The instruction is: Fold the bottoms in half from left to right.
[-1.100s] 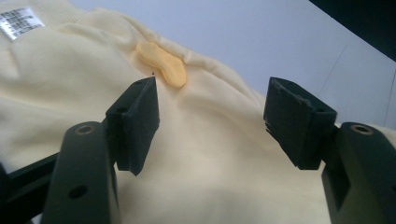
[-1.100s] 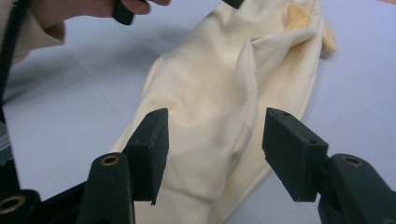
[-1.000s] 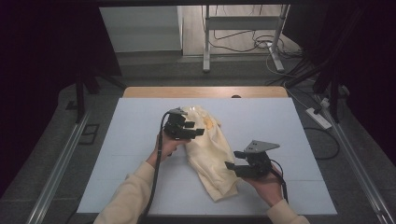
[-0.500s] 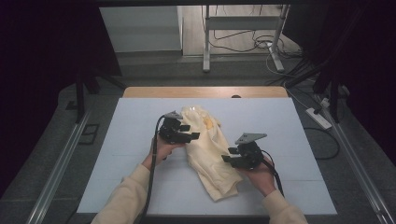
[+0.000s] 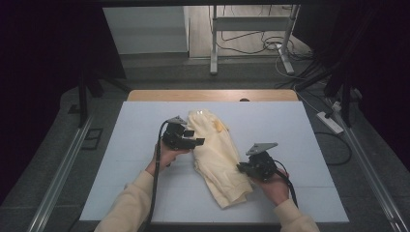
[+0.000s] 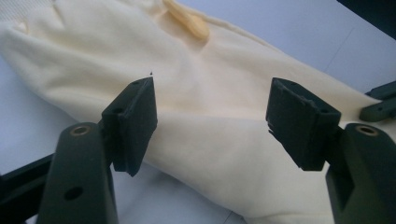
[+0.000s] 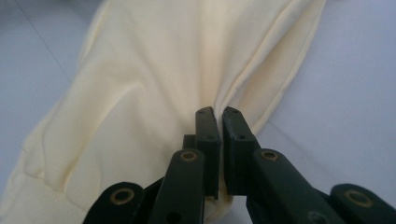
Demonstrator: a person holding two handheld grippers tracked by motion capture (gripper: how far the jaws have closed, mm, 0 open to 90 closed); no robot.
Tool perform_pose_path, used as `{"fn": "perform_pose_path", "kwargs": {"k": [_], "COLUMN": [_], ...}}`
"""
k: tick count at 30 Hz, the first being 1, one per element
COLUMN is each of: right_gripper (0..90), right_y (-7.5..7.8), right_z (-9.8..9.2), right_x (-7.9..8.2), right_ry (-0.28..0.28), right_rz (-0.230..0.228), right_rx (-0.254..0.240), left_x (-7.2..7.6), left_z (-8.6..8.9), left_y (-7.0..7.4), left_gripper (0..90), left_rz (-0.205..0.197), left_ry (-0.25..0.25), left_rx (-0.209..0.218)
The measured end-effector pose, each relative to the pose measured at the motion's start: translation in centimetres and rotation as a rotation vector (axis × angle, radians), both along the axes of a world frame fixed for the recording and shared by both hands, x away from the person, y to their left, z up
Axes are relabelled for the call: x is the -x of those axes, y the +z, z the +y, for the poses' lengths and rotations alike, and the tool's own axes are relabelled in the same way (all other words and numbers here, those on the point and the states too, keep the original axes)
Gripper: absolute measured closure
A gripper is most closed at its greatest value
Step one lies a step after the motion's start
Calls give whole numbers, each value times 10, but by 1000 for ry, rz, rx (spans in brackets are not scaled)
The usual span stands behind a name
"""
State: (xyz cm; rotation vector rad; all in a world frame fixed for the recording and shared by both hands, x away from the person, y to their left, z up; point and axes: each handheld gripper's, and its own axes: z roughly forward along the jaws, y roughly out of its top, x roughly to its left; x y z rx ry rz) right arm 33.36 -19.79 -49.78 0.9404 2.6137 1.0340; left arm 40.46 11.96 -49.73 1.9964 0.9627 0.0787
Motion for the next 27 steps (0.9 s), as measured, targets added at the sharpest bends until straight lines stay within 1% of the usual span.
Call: {"fn": "perform_pose_path", "kwargs": {"k": [2,6,7,10,11,12,13,14,17,20,22,23,27], "right_gripper": [859,848,822,639,582,542,521,510,480,460,444,435,413], "right_y": [-4,-9,-10,-7,-4,0,3,8,19,24,24,24,21], "right_z": [0,3,3,2,1,-1,-1,-2,-2,5,12,18,34], "right_x": [2,2,2,3,4,5,7,9,16,24,29,32,41], "right_ry": [-1,7,5,-13,-14,-19,-24,-17,12,72,112,137,188], "right_rz": [10,0,-3,-30,-45,-60,-69,-86,-107,-96,-77,-68,-45], "right_rx": [10,34,36,43,20,8,0,-23,-58,-89,-91,-83,-62], "left_x": [0,0,0,0,0,0,0,0,0,0,0,0,0], "left_z": [0,0,0,0,-1,-1,-1,-1,-1,0,0,0,1], "left_y": [0,-1,-1,-2,-2,-1,-1,-1,-1,-2,-2,-3,-3], "left_gripper": [328,326,325,322,322,322,321,321,319,317,316,316,314], "left_rz": [-1,1,1,3,1,1,0,1,-1,0,0,1,2], "left_ry": [-1,-3,-5,-6,-8,-9,-9,-9,-9,-7,-8,-7,-5], "left_rx": [-1,-2,-4,-5,-7,-9,-9,-9,-16,-16,-18,-18,-22]}}
